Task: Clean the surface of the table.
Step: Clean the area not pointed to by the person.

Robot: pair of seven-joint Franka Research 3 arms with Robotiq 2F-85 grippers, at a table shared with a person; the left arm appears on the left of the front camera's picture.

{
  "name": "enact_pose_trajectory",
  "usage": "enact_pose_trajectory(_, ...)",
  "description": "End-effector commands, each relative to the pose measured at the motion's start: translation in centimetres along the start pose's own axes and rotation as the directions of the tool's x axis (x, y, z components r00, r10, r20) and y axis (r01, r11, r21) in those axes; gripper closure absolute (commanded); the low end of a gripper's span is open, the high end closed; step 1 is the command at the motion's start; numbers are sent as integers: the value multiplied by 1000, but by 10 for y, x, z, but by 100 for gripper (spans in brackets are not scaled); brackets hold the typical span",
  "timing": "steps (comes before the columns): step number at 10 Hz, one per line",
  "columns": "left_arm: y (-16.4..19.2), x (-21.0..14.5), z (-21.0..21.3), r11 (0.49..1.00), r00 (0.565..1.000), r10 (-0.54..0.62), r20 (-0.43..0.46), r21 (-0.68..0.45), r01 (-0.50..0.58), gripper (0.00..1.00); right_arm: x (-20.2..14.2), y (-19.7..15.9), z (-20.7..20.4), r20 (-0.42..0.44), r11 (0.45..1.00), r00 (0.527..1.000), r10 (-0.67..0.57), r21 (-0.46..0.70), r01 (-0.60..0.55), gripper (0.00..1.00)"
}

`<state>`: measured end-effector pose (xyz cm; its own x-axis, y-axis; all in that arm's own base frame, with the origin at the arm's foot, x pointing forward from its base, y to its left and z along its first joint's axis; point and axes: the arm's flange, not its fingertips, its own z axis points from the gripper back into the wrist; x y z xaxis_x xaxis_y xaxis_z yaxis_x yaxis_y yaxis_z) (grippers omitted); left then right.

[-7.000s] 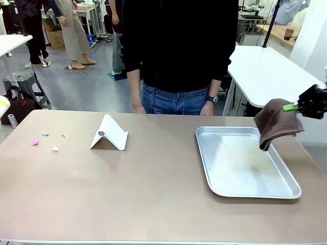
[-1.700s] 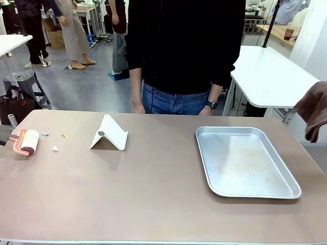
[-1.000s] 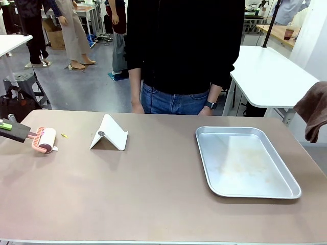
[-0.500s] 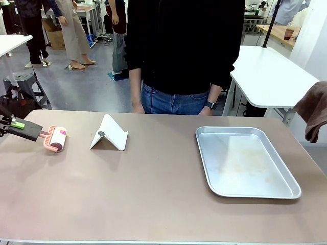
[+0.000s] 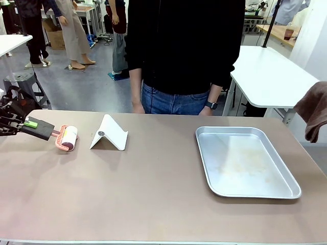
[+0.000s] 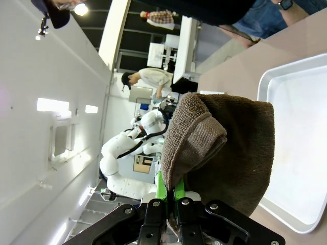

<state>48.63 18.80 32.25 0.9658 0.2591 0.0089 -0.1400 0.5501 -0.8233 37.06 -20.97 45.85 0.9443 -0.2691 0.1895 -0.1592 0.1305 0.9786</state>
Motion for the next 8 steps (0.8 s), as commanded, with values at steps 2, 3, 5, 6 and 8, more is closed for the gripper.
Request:
enact_pose_trajectory(2, -4, -3, -12, 999, 999, -43, -15, -13, 43, 97, -1, 5, 1, 1, 1000, 1000, 12, 1, -12, 94)
enact_pose_trajectory(3, -9, -1, -6, 997, 998, -60, 9, -38, 60, 97, -1, 5, 1, 1, 1000, 1000, 12, 1, -12, 94)
enact_pose_trajectory(5, -25, -2, 21, 991, 993, -99, 61, -87, 104, 97, -1, 5, 1, 1, 1000, 1000, 12, 1, -12, 94)
enact_pose_trajectory(6, -39, -7, 41, 983, 990, -118, 80, -131, 128, 97, -1, 5, 1, 1, 1000, 1000, 12, 1, -12, 94)
enact_pose_trajectory(8, -55, -24, 76, 975, 983, -152, 107, -144, 166, 97, -1, 5, 1, 1, 1000, 1000, 12, 1, -12, 94)
